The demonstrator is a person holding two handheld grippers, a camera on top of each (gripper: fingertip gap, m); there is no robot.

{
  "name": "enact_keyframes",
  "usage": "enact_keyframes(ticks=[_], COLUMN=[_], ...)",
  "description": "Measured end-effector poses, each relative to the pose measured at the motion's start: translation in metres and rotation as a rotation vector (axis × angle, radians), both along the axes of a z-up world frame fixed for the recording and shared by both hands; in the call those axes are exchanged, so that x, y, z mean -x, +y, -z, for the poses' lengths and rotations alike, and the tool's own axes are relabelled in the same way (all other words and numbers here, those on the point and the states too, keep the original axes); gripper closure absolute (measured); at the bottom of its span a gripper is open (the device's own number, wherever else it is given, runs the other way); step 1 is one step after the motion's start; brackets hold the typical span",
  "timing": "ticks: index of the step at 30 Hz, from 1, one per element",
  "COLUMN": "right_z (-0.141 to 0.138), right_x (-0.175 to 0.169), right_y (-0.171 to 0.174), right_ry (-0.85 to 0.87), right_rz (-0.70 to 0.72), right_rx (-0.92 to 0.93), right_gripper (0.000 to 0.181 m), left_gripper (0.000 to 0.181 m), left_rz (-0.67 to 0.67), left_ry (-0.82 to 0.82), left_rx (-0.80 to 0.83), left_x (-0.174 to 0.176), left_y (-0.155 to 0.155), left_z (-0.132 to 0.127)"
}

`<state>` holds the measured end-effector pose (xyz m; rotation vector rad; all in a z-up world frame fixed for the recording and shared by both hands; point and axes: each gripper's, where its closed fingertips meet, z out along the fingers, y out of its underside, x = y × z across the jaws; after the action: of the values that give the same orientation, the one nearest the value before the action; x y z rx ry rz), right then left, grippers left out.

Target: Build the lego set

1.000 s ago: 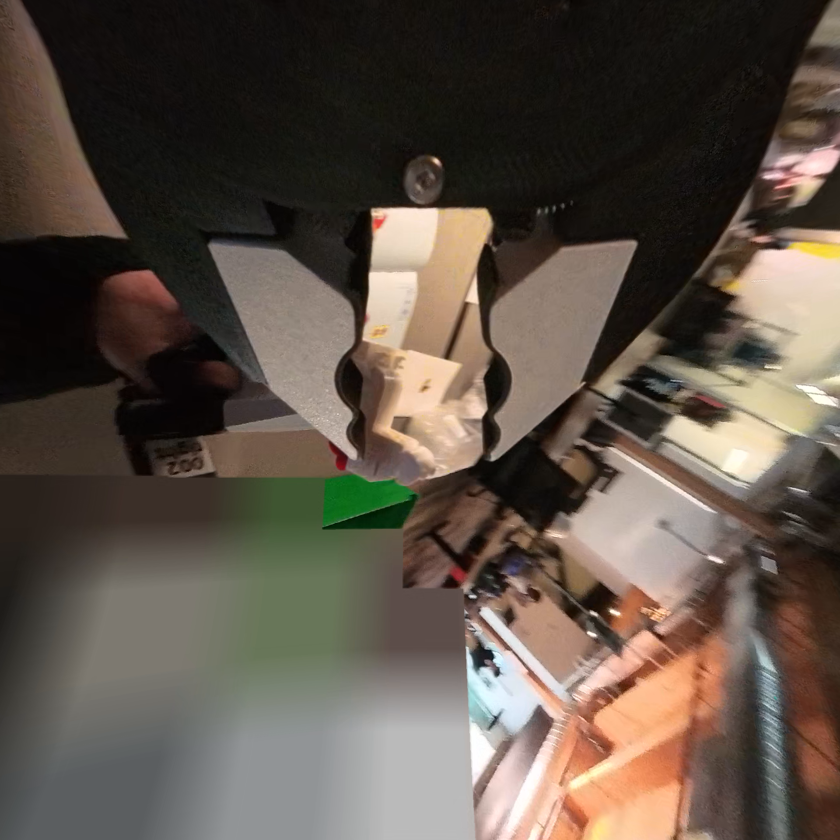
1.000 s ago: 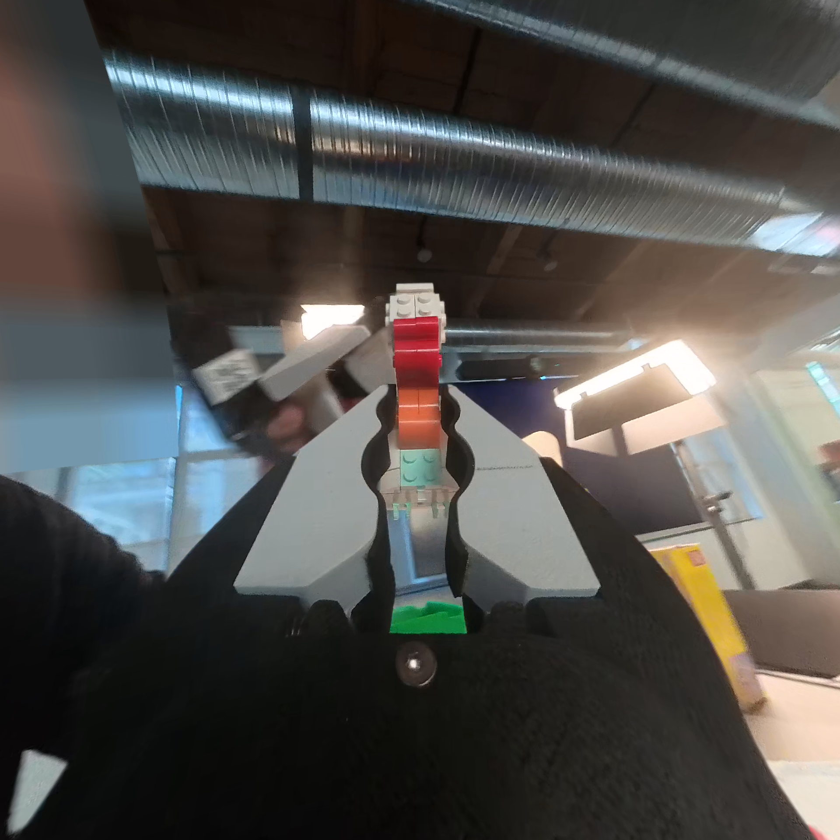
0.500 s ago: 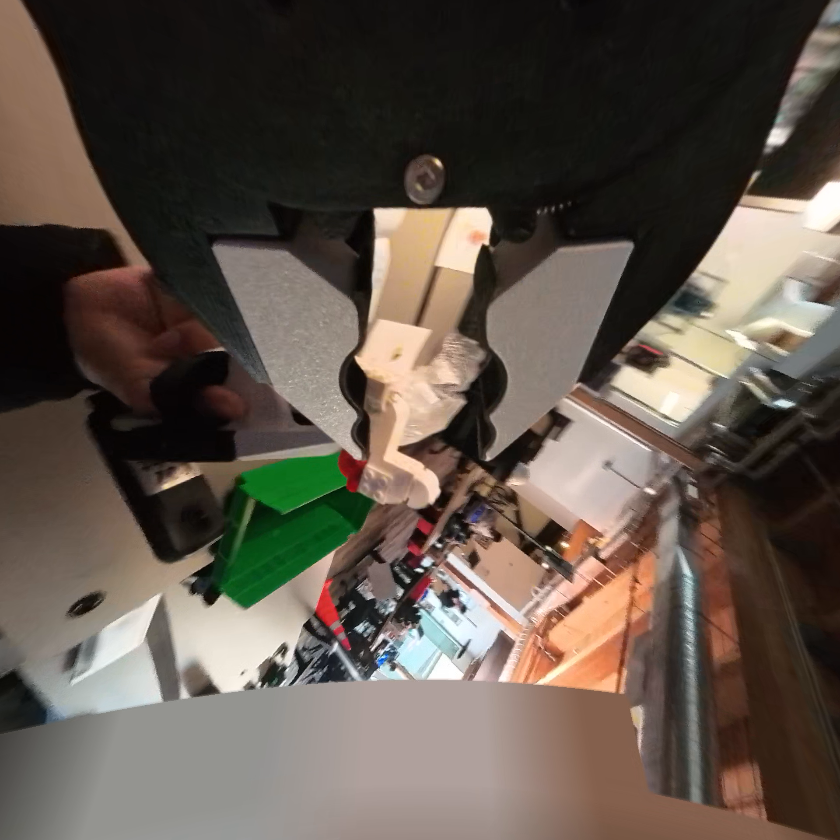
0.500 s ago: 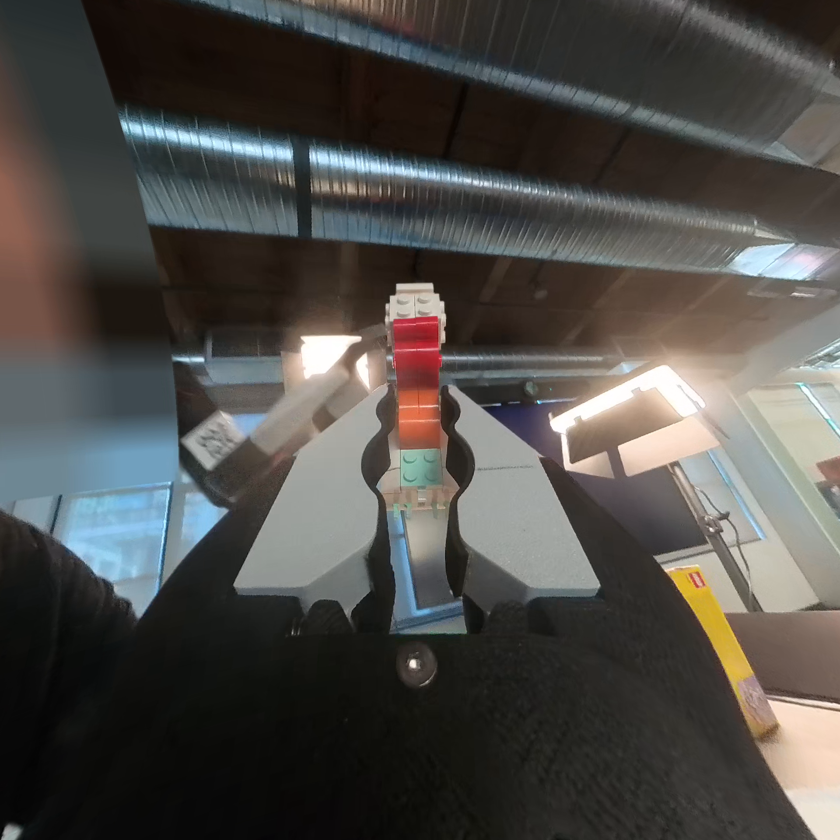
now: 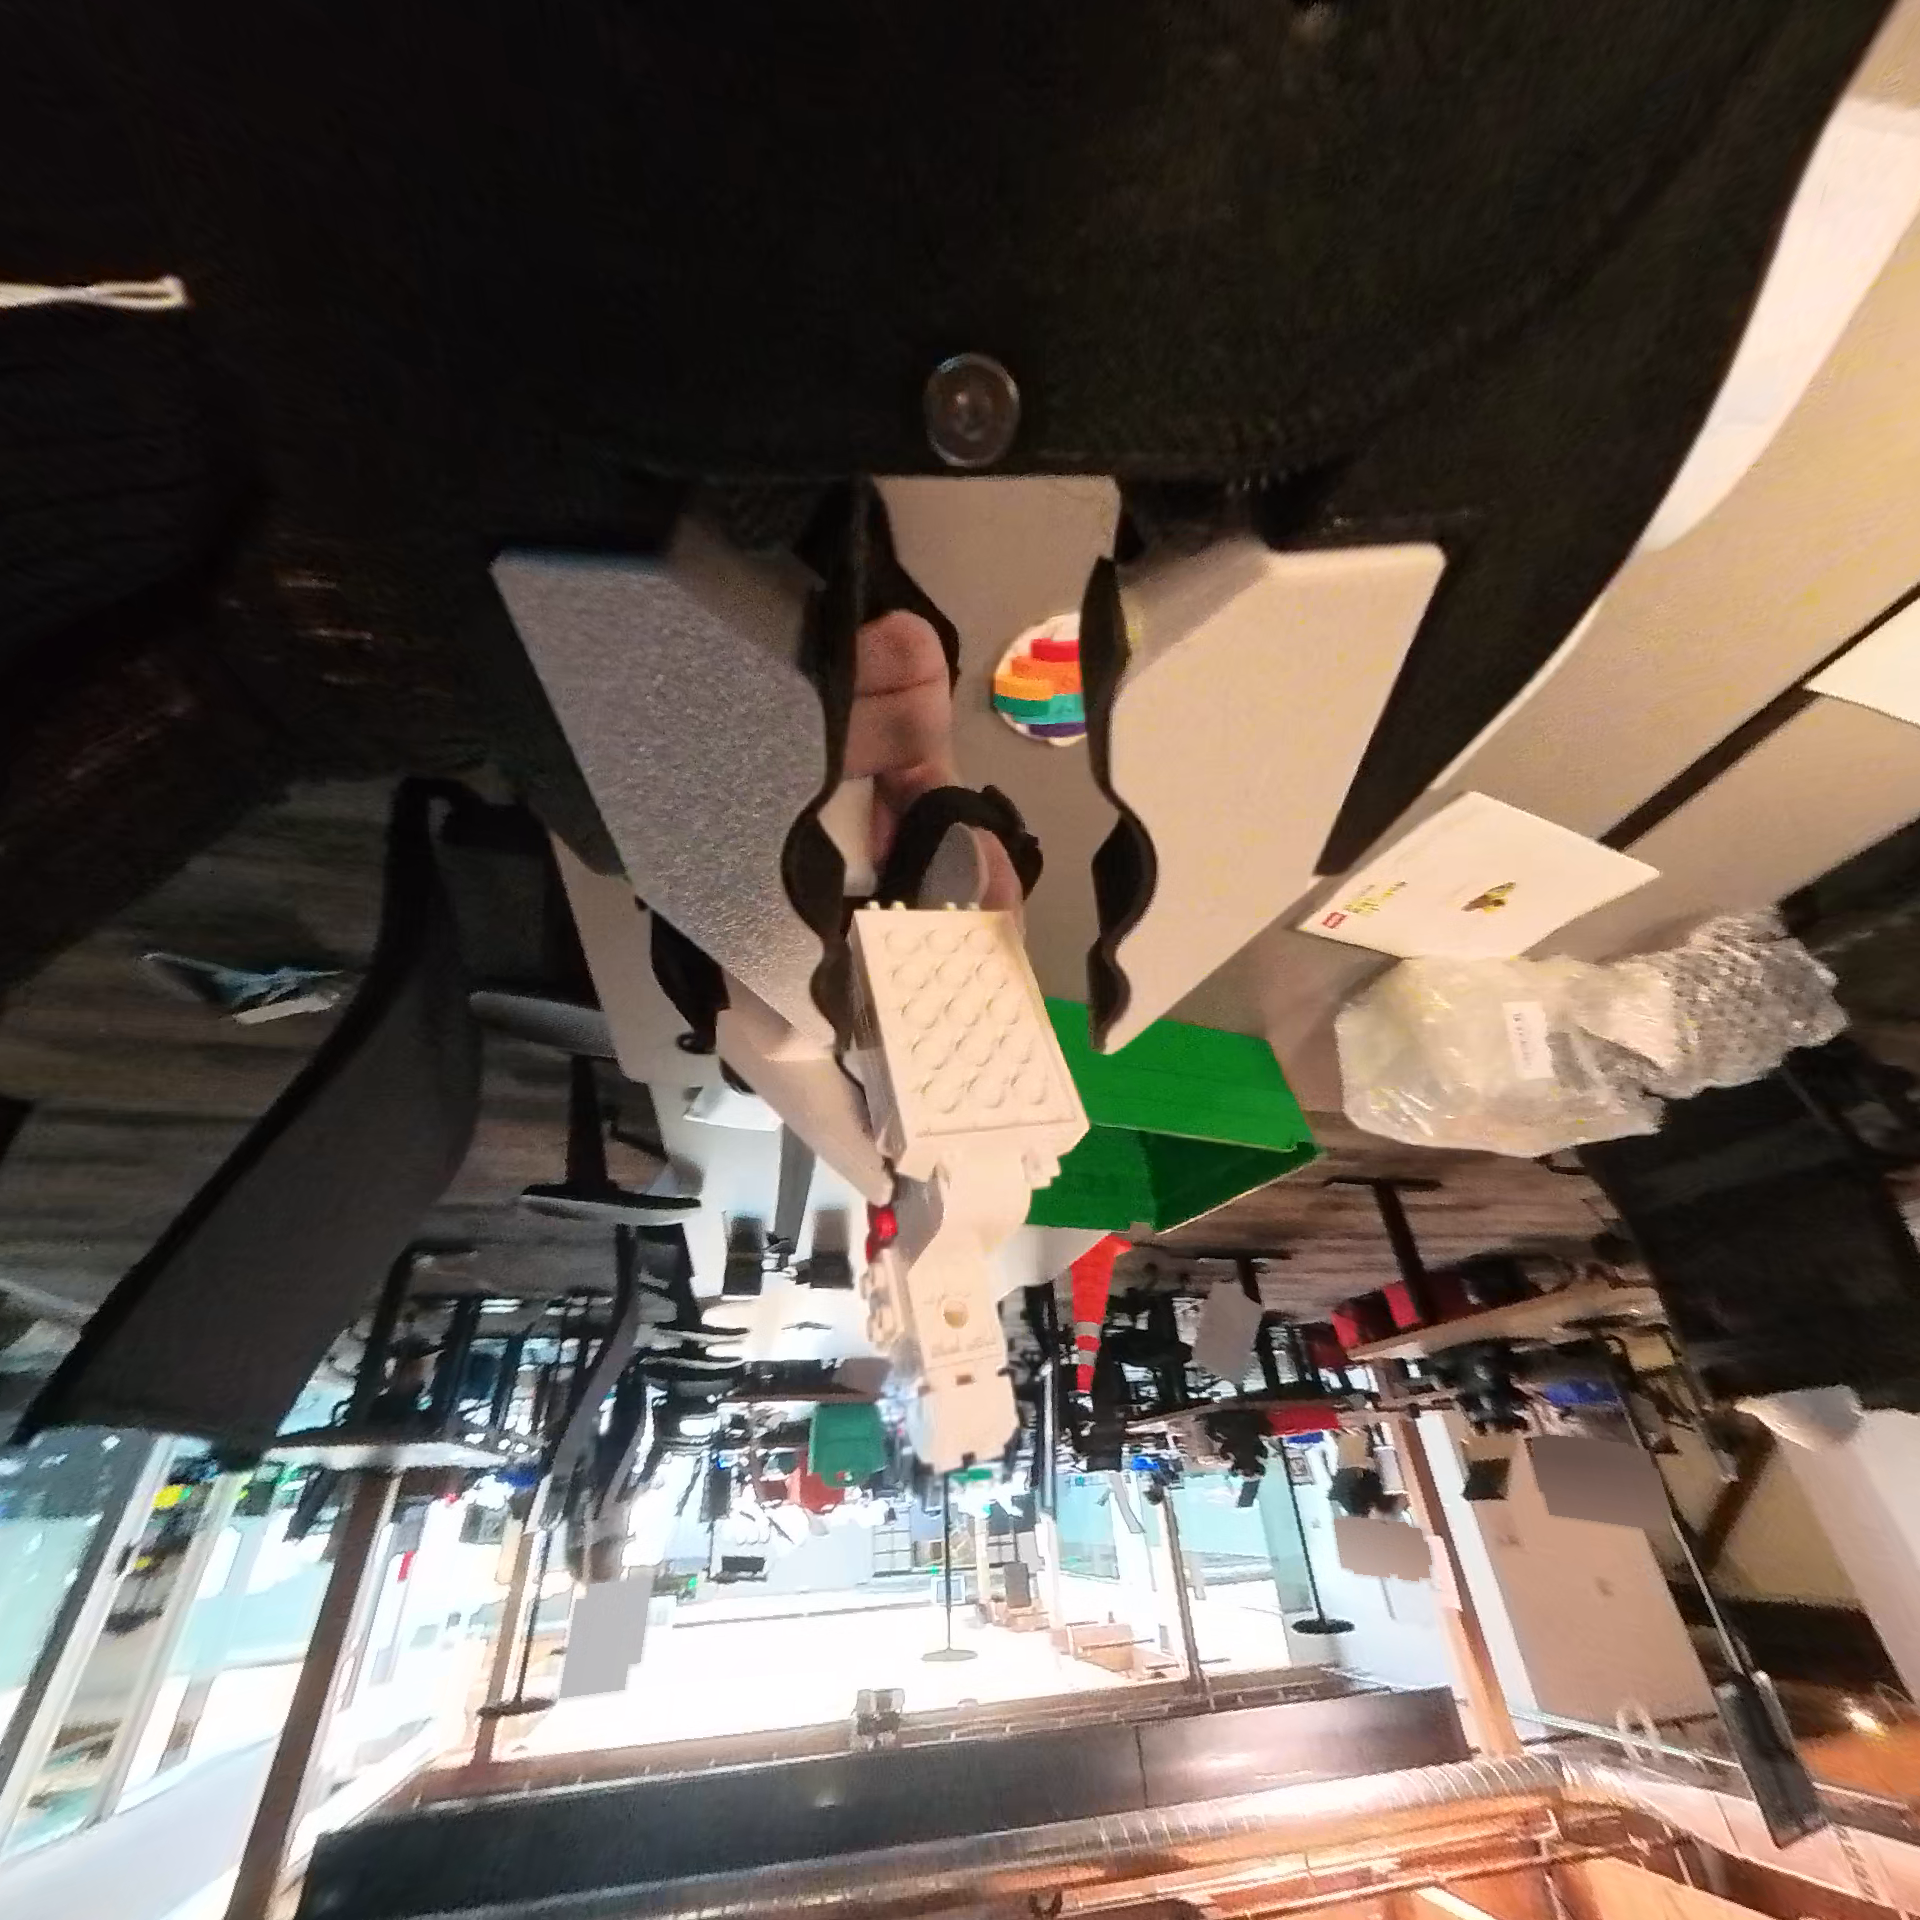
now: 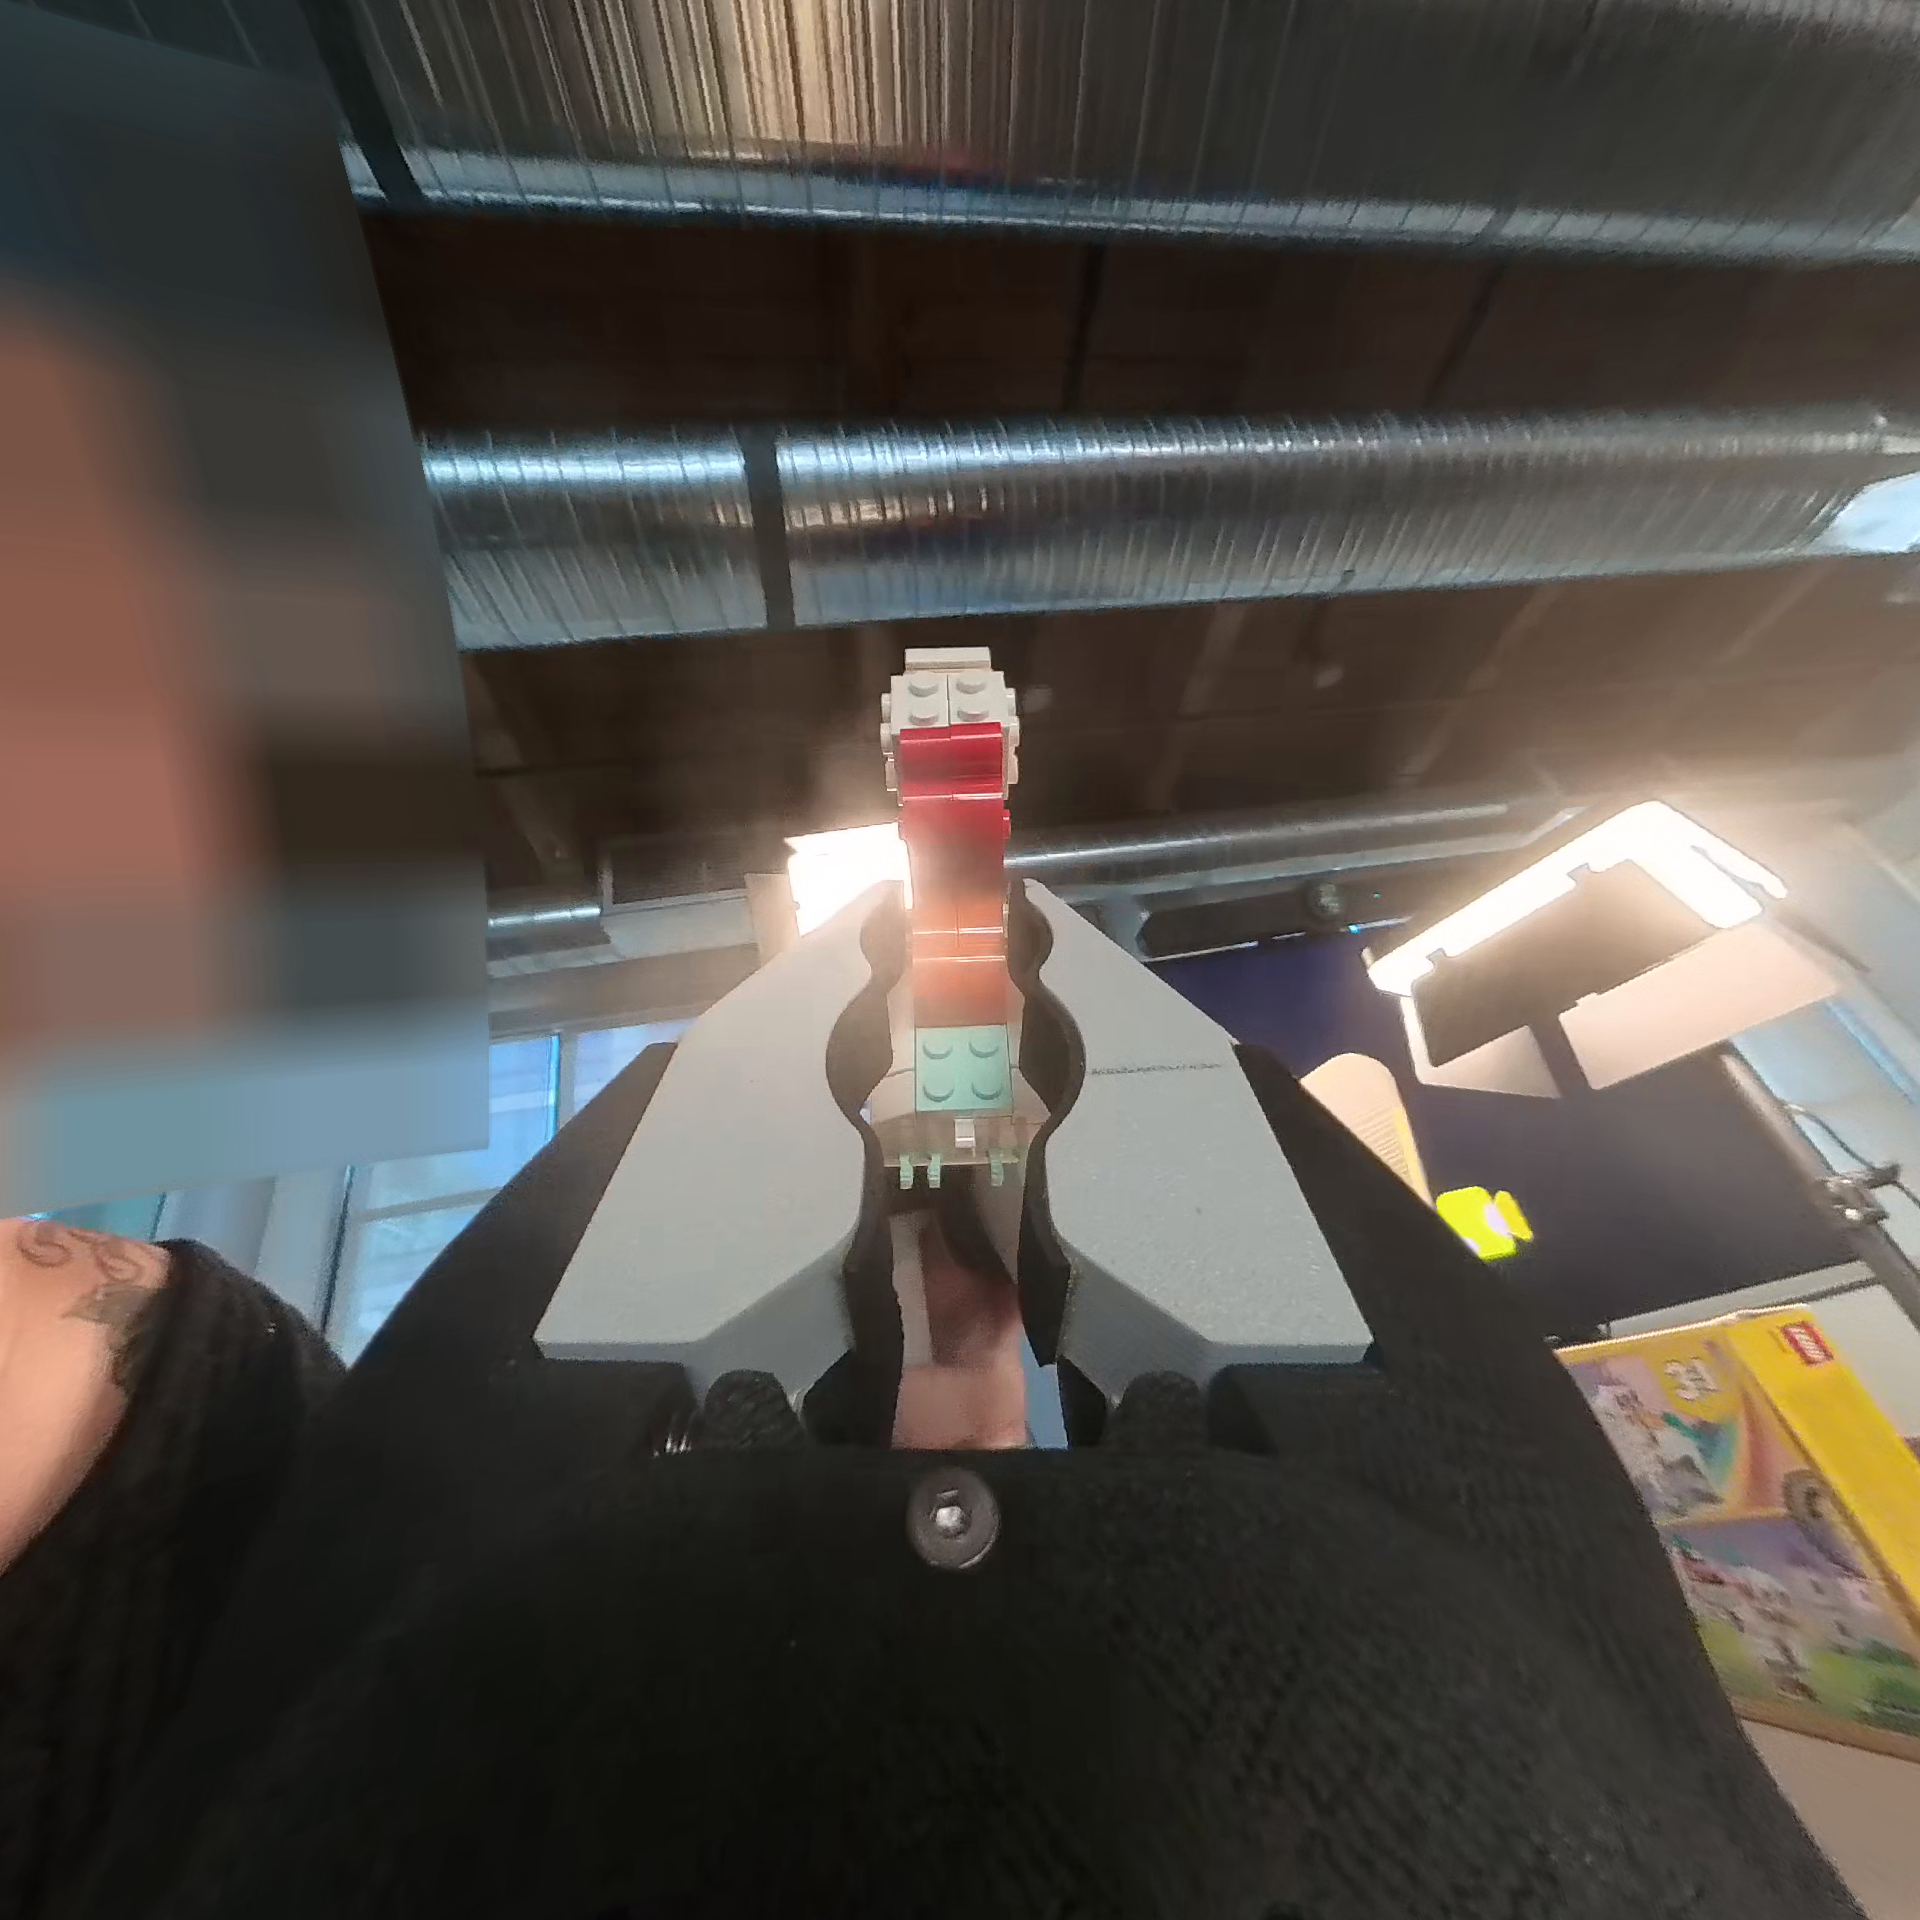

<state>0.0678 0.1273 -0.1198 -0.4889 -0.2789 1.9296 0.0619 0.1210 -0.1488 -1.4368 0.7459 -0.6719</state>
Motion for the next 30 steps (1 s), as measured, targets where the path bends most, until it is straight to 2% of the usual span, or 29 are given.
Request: enact_keyframes(ticks=[7, 15, 30], right_z=[0.0000, 0.0013, 0.0014], right_x=[0.0001, 0.0019, 0.0032], right_y=[-0.0019, -0.0039, -0.0091], right_ry=[0.011, 0.014, 0.013], right_rz=[-0.025, -0.053, -0.106], right_rx=[-0.003, -0.004, -0.013], right_gripper=[0.163, 0.163, 0.163], left_gripper=[0.143, 0.138, 0.144], left_rz=[0.053, 0.050, 0.073], left_ry=[-0.079, -0.117, -0.172], left_rx=[-0.003, -0.022, -0.075], left_x=[-0.0057, -0.0059, -0.0041], left_y=[-0.0020, 0.0008, -0.0037], left_z=[0.0004, -0.0018, -0.0054])
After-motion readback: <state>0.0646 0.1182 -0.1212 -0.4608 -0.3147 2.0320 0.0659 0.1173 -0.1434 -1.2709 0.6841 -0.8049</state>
